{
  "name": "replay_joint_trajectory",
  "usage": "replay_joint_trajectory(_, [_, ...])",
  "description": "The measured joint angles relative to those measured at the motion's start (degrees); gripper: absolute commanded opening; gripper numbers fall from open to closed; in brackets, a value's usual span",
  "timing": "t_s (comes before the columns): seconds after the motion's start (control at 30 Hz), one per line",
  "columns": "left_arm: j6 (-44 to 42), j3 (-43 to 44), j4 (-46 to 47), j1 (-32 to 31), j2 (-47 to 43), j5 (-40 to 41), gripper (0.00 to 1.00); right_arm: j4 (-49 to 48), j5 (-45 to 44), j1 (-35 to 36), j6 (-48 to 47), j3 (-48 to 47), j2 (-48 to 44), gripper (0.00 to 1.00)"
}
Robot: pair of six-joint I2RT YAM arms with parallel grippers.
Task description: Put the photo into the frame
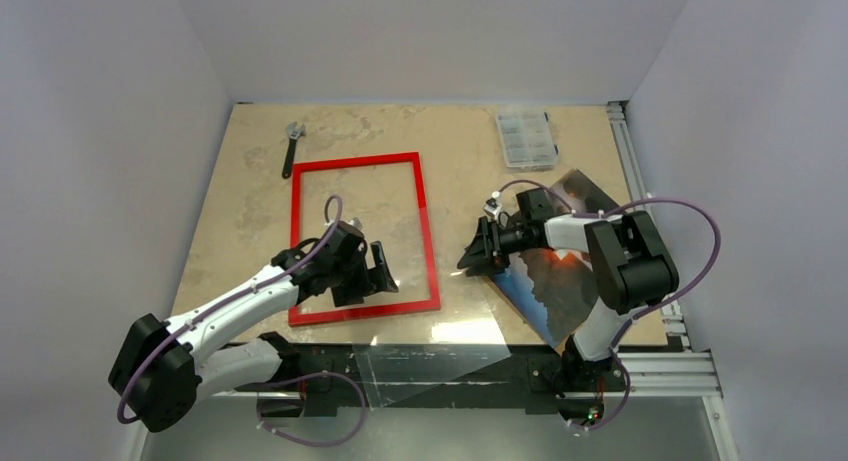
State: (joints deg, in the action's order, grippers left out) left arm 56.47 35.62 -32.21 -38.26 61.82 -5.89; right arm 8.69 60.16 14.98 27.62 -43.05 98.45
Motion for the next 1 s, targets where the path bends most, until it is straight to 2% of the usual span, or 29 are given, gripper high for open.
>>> replay_joint_trajectory(0.07, [-0.02,0.0,0.0,0.0,0.0,0.0,0.85,-1.51,1.2,0.04,0.81,0.0,0.66,0.49])
replay_joint_trajectory(0.27, [-0.02,-0.7,0.63,0.0,0.0,0.0,0.84,-6.67,2.69,0.7,4.81,1.22,2.43,0.37])
replay_joint_trajectory(0.47, [-0.02,-1.03,1.31,0.0,0.02,-0.04,0.84,-9.68,3.04,4.22,7.74,1.31,3.28,0.25])
replay_joint_trajectory(0.53, [-0.02,-1.03,1.33,0.0,0.11,-0.04,0.84,-9.94,3.34,5.05,8.11,1.31,3.28,0.19])
replay_joint_trajectory(0.63, [-0.02,-1.05,1.38,0.0,0.2,-0.07,0.83,-10.45,3.96,5.42,8.52,1.29,3.28,0.02])
replay_joint_trajectory(0.67, [-0.02,-1.11,1.42,0.0,0.2,-0.09,0.83,-10.64,3.96,5.42,8.7,1.29,3.3,0.0])
replay_joint_trajectory(0.9, [-0.11,-1.09,1.42,0.0,0.2,-0.37,0.83,-10.93,2.71,5.22,9.25,1.29,3.21,0.0])
replay_joint_trajectory(1.0, [-0.52,-0.42,1.03,0.0,0.15,-0.55,0.83,-10.97,0.39,3.04,10.12,1.79,0.9,0.0])
